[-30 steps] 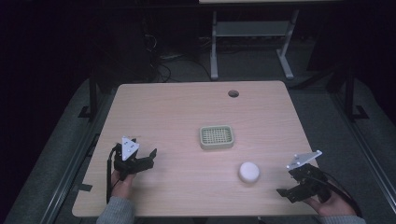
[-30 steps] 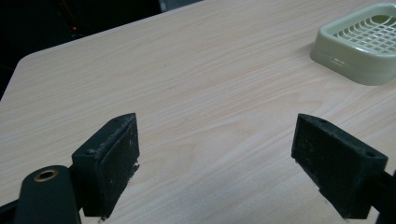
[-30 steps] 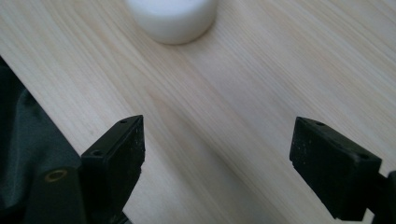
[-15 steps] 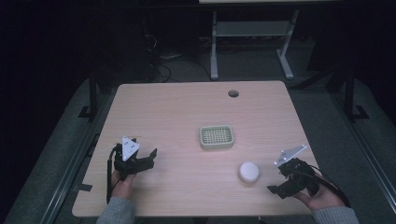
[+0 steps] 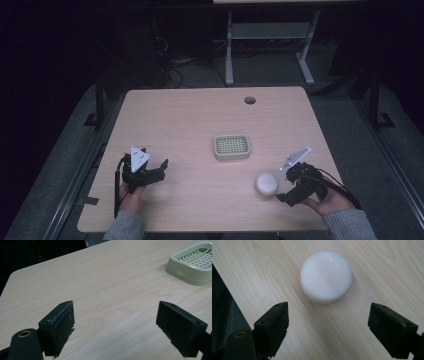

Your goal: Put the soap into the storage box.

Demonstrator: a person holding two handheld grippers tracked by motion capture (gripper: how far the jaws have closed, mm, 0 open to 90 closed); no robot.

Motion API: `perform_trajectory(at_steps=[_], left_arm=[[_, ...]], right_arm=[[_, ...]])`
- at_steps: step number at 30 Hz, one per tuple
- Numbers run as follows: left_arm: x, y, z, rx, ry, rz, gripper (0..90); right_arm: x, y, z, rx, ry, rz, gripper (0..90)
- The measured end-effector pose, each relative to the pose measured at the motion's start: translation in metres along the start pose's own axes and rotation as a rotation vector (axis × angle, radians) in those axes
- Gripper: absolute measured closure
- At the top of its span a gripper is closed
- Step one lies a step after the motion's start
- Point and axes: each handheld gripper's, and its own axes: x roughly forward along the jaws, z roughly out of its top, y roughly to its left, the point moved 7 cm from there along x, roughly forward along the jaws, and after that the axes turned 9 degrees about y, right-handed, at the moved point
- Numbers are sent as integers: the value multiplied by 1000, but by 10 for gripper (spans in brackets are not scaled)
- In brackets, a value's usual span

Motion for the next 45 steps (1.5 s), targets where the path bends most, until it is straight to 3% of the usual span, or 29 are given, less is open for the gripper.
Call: perform_trajectory(at_steps=[8, 19, 45], left_arm=[[0, 0, 0, -9, -2, -1, 148], [-1, 1, 0, -10, -2, -2, 148], [0, 1, 0, -7, -1, -3, 148]], right_arm=[[3, 1, 16, -36, 18, 5, 162], [11, 0, 31, -49, 48, 18, 153], [43, -2, 47, -71, 153, 49, 153]])
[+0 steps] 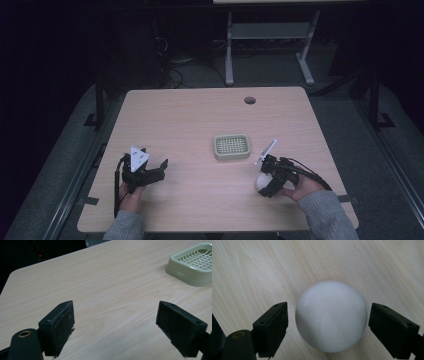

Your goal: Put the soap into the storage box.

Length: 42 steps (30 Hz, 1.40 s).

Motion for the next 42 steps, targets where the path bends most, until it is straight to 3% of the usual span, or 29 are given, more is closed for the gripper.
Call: perform_trajectory(at_steps=[12, 20, 29, 35, 42], left_arm=[[1, -1, 1, 0, -2, 1, 148], [1, -1, 0, -2, 0, -1, 148], [1, 0, 0, -2, -3, 0, 148], [0, 0, 1, -1, -3, -1, 148], [-1, 1, 0, -7, 2, 1, 148]], right_arm=[[10, 0, 2, -12, 59, -7, 165], [14, 0, 4, -18, 81, -14, 219], [13, 1, 4, -38, 86, -13, 234], [7, 1, 7, -43, 44, -2, 234], [3, 0, 14, -56, 48, 3, 235]])
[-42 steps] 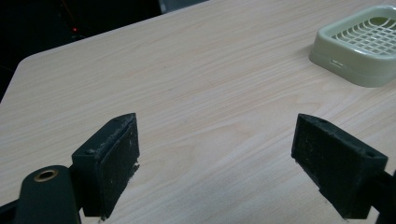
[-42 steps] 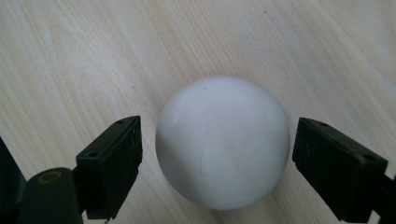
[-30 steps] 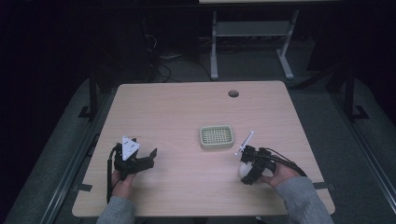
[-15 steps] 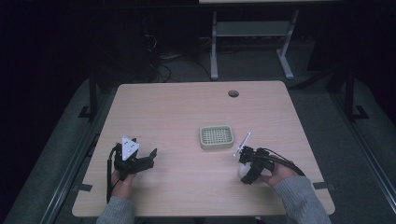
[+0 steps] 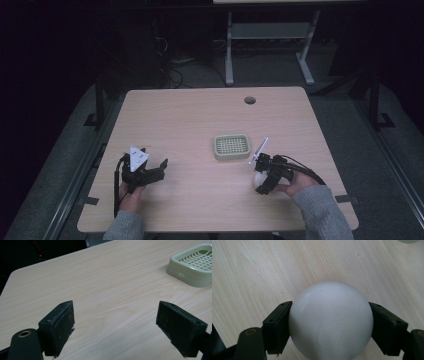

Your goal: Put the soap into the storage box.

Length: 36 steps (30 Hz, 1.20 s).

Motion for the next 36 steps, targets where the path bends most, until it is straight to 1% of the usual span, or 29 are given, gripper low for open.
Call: perform_trajectory(at_steps=[3, 5, 9, 17, 25, 29, 33, 36], left_arm=[[1, 1, 0, -5, -5, 1, 148], [1, 1, 0, -3, 1, 1, 148], [1, 1, 0, -4, 2, 1, 148], [2, 0, -1, -4, 2, 1, 148], [1, 0, -1, -5, 4, 3, 148], [1, 0, -1, -5, 3, 3, 148], [1, 1, -1, -7, 5, 5, 148], [1, 2, -1, -5, 7, 6, 148]], right_arm=[[-2, -2, 4, -8, 2, -1, 235], [-6, -3, 7, -15, -5, 8, 234], [-12, -6, 12, -30, -11, -1, 235], [-22, -11, 21, -58, -21, 1, 235], [-32, -20, 28, -64, -38, 12, 235], [-36, -24, 30, -64, -36, 7, 235], [-36, -27, 34, -68, -30, 9, 235], [-36, -29, 38, -69, -38, 16, 235]])
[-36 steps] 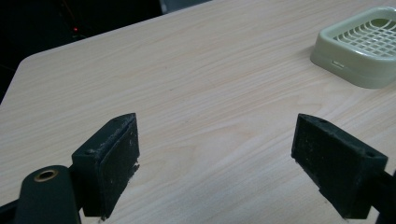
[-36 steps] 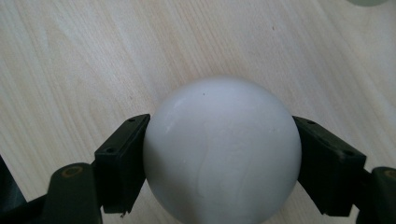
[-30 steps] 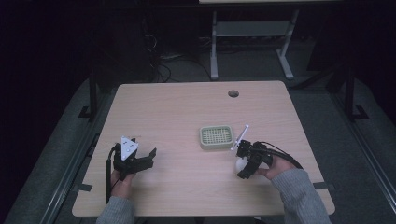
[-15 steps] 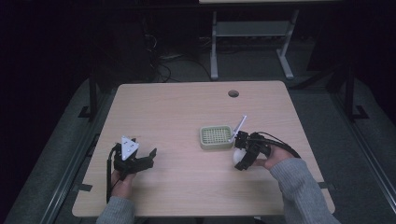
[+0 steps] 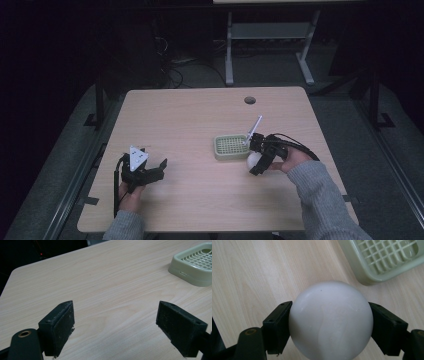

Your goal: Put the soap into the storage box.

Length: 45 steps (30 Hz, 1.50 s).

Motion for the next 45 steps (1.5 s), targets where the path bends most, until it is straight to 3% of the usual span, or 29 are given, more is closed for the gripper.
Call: perform_trajectory(at_steps=[45], left_arm=[[-1, 1, 0, -4, -2, 5, 148]], right_arm=[[-14, -21, 58, -65, 20, 4, 234]])
